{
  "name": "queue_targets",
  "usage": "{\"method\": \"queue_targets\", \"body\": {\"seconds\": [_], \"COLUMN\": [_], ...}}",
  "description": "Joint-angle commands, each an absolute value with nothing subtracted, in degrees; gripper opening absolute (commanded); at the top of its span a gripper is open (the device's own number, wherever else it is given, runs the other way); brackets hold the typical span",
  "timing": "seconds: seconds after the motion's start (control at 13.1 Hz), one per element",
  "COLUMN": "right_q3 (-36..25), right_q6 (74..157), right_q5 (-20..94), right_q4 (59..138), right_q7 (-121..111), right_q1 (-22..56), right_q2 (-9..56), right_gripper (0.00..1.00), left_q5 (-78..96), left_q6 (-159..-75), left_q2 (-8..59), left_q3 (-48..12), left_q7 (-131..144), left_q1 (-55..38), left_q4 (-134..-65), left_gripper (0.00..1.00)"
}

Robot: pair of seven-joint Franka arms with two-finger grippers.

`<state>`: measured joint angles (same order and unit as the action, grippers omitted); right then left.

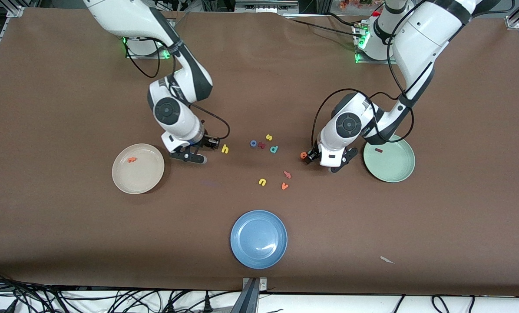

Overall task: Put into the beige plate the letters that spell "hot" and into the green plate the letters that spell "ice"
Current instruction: 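Release the 3 on the beige plate while the left gripper reaches, then grasp the yellow 4 while the left gripper grasps the cyan c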

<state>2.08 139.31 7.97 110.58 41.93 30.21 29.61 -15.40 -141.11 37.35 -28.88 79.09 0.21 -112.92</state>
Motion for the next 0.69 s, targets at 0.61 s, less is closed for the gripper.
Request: {"method": "queue_targets", "body": {"seconds": [0.61], "right_q3": [-1.6], "right_q6": [139.6], "right_q5": [-1.1], "right_q4": [101.8], "right_q7": [63.2], "right_q1": [38.6], "right_q2": [38.6], "right_gripper": [0.51], "left_q5": [-17.2], "left_q6": [-141.3], "left_q2": [38.6], "left_q3": [-28.7], "left_q7": [83.6], "left_q1": [-1.8], "left_q4": [-112.3], "left_gripper": [0.56]}}
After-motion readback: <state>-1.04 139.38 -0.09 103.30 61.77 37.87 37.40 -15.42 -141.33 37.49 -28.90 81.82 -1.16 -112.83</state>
